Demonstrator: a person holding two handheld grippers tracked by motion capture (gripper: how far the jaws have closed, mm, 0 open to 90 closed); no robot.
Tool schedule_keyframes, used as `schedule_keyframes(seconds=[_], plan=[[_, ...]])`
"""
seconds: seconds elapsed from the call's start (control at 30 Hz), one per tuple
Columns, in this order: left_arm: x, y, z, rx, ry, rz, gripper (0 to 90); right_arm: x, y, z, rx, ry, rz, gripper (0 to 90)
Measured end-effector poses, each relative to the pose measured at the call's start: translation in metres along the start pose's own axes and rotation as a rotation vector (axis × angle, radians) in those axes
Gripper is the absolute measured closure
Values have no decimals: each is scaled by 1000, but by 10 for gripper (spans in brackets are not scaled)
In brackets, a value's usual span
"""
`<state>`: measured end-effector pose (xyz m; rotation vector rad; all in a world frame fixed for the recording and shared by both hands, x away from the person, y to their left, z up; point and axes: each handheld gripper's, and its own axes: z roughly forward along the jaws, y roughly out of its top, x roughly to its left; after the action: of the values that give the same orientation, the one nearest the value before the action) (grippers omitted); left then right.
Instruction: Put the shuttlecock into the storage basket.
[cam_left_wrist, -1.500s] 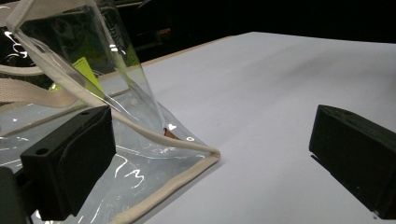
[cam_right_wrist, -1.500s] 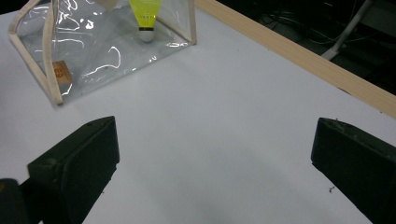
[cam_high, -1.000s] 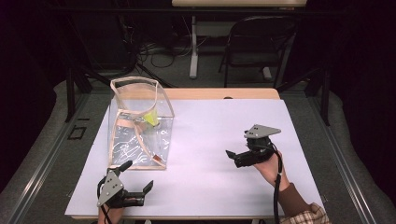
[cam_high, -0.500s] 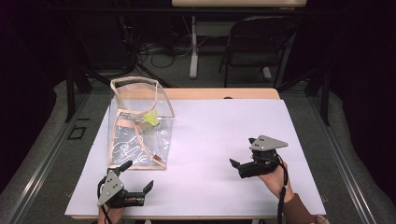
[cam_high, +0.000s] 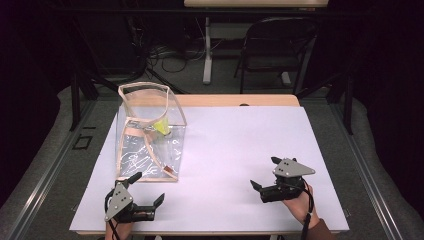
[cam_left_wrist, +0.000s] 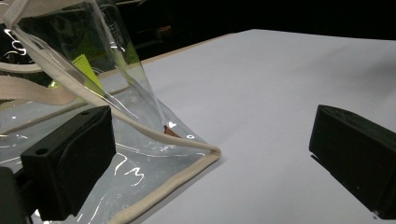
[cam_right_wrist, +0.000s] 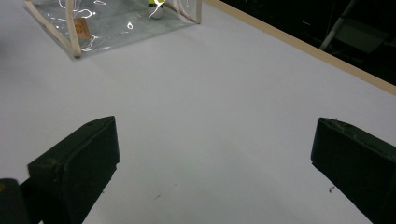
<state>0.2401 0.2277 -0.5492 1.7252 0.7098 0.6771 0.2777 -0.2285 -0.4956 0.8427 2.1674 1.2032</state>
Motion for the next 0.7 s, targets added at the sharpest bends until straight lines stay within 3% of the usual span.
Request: schedule_keyframes(seconds=[0.7], plan=[[-1,0,1,9,-1,5,3,11,-33,-18,-60,-43,-20,1]])
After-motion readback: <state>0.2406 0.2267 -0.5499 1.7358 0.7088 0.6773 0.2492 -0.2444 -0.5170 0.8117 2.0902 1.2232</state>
